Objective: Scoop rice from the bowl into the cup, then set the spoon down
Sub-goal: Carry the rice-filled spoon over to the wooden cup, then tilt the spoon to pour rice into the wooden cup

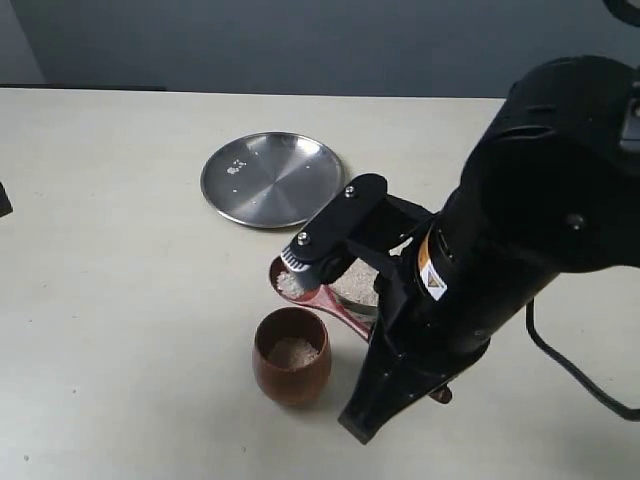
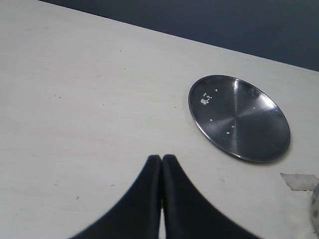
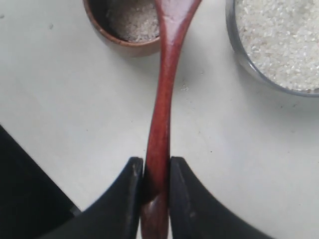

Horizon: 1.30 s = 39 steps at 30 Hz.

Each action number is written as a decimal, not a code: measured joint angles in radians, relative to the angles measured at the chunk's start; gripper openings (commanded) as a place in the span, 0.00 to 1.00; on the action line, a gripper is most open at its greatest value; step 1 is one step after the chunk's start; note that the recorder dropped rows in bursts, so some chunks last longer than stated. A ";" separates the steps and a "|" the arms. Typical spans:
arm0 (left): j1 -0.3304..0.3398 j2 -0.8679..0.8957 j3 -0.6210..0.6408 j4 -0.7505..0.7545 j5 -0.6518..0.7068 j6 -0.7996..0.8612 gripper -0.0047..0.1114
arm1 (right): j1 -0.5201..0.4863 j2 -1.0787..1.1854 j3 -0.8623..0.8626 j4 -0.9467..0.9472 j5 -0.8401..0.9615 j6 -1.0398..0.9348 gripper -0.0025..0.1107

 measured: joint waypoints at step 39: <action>0.000 0.000 0.000 0.000 0.000 0.000 0.04 | 0.004 0.064 0.000 -0.070 0.019 -0.125 0.02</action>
